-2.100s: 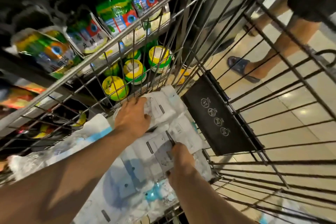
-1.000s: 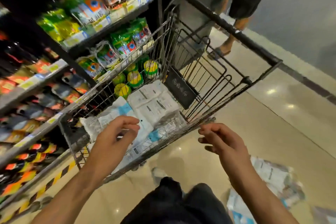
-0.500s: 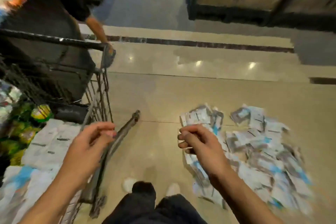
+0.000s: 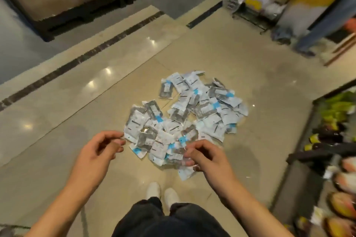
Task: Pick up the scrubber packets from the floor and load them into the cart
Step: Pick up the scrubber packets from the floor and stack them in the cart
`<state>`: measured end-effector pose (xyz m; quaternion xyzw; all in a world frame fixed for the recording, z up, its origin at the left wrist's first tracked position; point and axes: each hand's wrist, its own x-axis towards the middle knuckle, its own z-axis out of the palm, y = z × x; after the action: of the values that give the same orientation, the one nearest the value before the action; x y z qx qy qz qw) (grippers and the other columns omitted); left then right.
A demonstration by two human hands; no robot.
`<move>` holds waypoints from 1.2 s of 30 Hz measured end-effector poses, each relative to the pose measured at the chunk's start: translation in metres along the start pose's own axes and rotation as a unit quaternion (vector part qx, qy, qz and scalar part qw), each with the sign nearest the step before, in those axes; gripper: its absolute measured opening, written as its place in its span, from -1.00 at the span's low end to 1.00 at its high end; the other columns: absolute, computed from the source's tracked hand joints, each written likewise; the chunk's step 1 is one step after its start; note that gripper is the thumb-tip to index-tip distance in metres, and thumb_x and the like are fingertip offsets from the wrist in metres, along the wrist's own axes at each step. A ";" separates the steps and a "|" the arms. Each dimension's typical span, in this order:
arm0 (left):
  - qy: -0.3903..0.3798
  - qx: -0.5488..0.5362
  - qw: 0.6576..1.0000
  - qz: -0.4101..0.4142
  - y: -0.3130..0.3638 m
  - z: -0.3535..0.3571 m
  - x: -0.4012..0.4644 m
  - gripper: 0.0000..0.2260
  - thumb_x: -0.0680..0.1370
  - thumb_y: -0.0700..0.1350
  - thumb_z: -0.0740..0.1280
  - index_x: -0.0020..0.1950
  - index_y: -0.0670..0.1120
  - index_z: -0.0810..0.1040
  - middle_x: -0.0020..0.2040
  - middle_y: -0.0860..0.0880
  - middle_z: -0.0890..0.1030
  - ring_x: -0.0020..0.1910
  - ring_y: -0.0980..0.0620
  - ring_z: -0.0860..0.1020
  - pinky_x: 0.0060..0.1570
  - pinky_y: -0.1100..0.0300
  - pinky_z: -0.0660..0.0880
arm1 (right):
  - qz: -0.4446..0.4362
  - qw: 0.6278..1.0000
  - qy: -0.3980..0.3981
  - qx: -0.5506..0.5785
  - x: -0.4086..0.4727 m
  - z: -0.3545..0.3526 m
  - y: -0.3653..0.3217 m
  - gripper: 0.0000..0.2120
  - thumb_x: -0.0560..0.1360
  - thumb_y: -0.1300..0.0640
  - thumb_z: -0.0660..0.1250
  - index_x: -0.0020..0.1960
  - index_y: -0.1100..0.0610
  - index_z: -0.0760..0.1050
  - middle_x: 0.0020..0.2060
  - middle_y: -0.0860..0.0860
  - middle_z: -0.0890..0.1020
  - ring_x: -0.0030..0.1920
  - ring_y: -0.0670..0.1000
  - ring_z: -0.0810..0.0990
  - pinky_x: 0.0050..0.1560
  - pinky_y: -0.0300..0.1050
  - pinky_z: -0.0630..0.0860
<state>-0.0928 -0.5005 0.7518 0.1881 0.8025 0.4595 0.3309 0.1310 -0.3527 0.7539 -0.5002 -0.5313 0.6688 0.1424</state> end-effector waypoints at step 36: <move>-0.205 0.100 0.974 0.002 0.163 0.407 0.049 -0.83 0.62 -0.18 0.34 0.04 0.06 0.68 -0.04 0.12 0.75 -0.11 0.13 0.70 0.03 0.02 0.55 | 0.058 0.969 0.224 0.083 0.070 -0.390 -0.009 -0.92 0.59 0.14 0.39 -0.03 0.04 0.67 -0.15 -0.02 0.74 -0.14 -0.03 0.73 0.01 -0.07 0.60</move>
<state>0.1589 -0.1392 0.7288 0.3126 0.7589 0.3289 0.4671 0.4159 -0.0767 0.7508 -0.6532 -0.3984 0.5891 0.2598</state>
